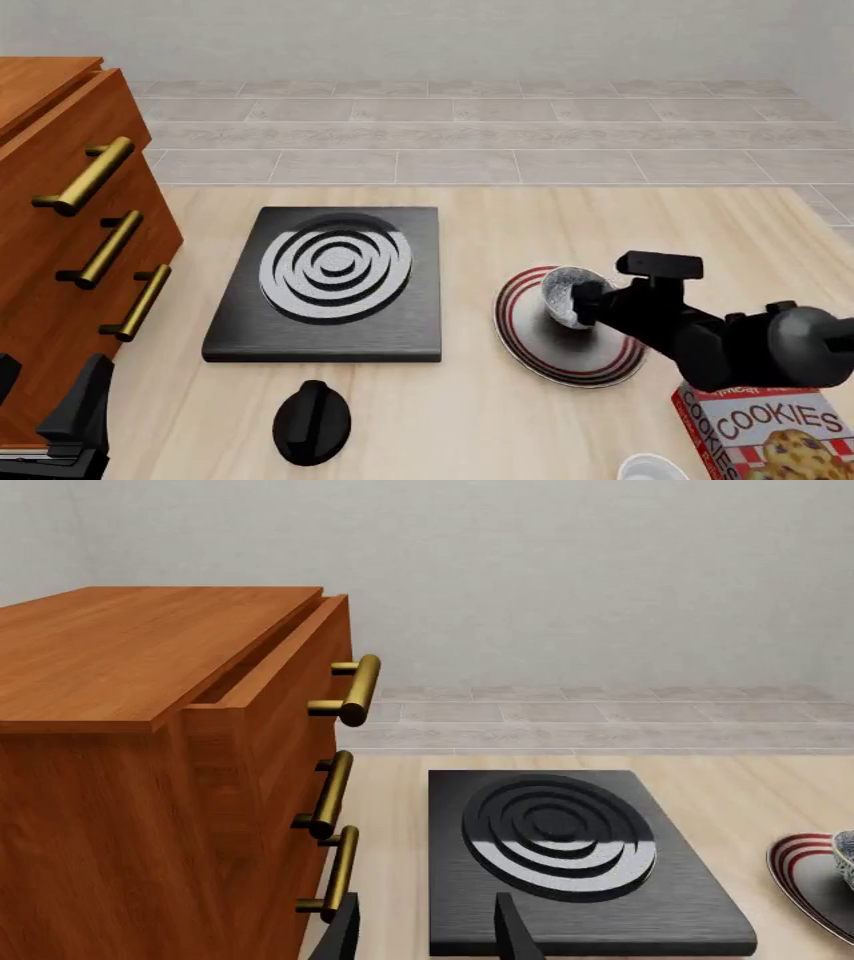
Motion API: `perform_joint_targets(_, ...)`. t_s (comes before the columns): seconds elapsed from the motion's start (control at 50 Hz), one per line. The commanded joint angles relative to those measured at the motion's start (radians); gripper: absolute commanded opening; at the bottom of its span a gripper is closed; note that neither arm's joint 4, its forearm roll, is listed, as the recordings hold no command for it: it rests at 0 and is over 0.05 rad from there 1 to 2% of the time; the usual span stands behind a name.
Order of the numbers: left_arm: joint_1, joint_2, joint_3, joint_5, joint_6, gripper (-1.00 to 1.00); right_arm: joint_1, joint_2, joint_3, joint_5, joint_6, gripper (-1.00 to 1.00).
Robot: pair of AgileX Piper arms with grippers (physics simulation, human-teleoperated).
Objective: Pick the akita bowl on the stove and place it on the plate.
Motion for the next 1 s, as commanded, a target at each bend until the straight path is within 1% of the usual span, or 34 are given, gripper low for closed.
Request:
perform_joint_targets(0.02, 0.000, 0.000, 0.000, 0.000, 0.000, 1.00, -0.007, -0.093, 0.012, 0.034, 0.009, 1.00)
perform_joint_targets(0.1, 0.000, 0.000, 0.000, 0.000, 0.000, 1.00, -0.005, -0.116, 0.018, 0.042, 0.009, 1.00)
perform_joint_targets(0.12, 0.000, 0.000, 0.000, 0.000, 0.000, 1.00, 0.003, -0.143, 0.026, 0.052, 0.017, 1.00)
perform_joint_targets(0.24, 0.000, 0.000, 0.000, 0.000, 0.000, 1.00, 0.007, -0.182, 0.046, 0.056, 0.009, 1.00)
perform_joint_targets(0.28, 0.000, 0.000, 0.000, 0.000, 0.000, 1.00, -0.021, -0.206, 0.043, 0.060, -0.028, 1.00)
perform_joint_targets(0.3, 0.000, 0.000, 0.000, 0.000, 0.000, 1.00, -0.021, -0.224, 0.040, 0.078, -0.034, 1.00)
perform_joint_targets(0.34, 0.000, 0.000, 0.000, 0.000, 0.000, 1.00, -0.008, -0.266, 0.041, 0.101, -0.024, 1.00)
perform_joint_targets(0.38, 0.000, 0.000, 0.000, 0.000, 0.000, 1.00, -0.006, -0.299, 0.034, 0.126, -0.034, 1.00)
perform_joint_targets(0.64, 0.000, 0.000, 0.000, 0.000, 0.000, 1.00, 0.033, -0.577, -0.017, 0.338, -0.058, 1.00)
perform_joint_targets(0.72, 0.000, 0.000, 0.000, 0.000, 0.000, 1.00, 0.045, -0.639, -0.029, 0.392, -0.069, 1.00)
perform_joint_targets(0.82, 0.000, 0.000, 0.000, 0.000, 0.000, 1.00, 0.054, -0.690, -0.039, 0.429, -0.078, 1.00)
perform_joint_targets(0.94, 0.000, 0.000, 0.000, 0.000, 0.000, 1.00, 0.079, -0.775, -0.077, 0.516, -0.098, 1.00)
perform_joint_targets(1.0, 0.000, 0.000, 0.000, 0.000, 0.000, 1.00, 0.085, -0.803, -0.080, 0.533, -0.102, 1.00)
